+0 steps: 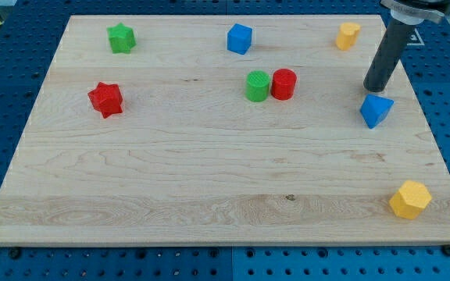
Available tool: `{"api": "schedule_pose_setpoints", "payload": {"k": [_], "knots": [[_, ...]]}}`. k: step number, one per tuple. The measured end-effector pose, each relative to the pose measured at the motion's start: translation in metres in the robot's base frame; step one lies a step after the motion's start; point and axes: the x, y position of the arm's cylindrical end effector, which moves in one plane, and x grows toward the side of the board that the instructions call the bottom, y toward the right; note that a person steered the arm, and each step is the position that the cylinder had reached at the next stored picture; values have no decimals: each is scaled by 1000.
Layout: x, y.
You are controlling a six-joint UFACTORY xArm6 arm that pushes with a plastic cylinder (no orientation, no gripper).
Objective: Push the red circle vertically to the bottom of the red star
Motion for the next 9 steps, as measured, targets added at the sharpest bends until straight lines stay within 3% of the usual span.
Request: {"api": "schedule_pose_setpoints", "payload": {"k": [2, 4, 6, 7, 8, 9], "knots": [[-15, -23], [-29, -91], [3, -150], [16, -151], [4, -136], [29, -149]]}}
